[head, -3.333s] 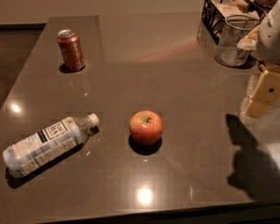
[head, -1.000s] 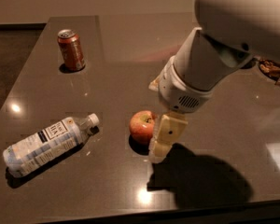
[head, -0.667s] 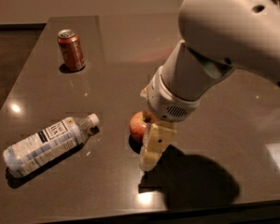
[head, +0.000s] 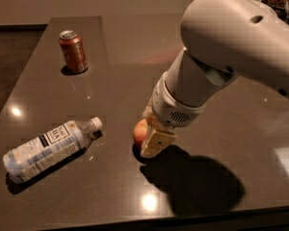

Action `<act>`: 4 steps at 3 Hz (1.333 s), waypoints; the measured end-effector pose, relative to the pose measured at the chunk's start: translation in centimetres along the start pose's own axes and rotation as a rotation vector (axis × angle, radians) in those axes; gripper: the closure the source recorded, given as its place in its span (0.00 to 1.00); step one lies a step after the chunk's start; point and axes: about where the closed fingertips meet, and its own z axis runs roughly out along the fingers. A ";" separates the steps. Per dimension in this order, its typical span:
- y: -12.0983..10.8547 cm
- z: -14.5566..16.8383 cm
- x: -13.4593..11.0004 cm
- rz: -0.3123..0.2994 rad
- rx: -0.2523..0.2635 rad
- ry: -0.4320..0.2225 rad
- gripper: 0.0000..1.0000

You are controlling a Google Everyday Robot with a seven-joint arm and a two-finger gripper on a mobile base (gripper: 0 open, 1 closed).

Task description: Move apple near blue plastic bottle

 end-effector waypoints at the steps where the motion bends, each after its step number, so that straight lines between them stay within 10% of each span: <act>1: -0.5 -0.2 -0.4 0.002 0.015 -0.001 0.65; 3: 0.0 -0.9 -5.1 0.021 0.069 -0.022 1.00; 4: 0.6 -0.8 -6.6 0.057 0.076 -0.026 1.00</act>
Offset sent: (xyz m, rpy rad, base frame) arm 0.0033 0.0476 0.0393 0.0378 -0.0811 -0.0498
